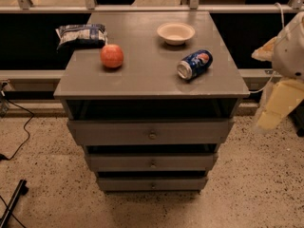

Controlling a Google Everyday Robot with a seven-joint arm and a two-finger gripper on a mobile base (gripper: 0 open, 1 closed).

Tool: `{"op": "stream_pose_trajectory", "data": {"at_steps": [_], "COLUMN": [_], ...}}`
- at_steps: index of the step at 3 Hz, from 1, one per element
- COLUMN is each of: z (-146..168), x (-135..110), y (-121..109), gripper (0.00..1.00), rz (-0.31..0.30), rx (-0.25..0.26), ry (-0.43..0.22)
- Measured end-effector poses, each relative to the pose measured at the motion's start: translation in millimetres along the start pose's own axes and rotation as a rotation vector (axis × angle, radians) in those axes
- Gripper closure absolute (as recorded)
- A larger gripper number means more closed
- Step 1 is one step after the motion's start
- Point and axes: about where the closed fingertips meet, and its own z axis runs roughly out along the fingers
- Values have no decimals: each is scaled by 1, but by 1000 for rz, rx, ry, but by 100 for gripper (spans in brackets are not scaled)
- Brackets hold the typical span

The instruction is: Open top drawer

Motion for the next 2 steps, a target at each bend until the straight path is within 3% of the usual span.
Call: {"op": "stream_pose_trajectory", "data": {"at_steps": [2], "z": [101], "x": [-10], "y": [60], "gripper": [0], "rz": [-72], "rx": [-17], "ry": [-146]}}
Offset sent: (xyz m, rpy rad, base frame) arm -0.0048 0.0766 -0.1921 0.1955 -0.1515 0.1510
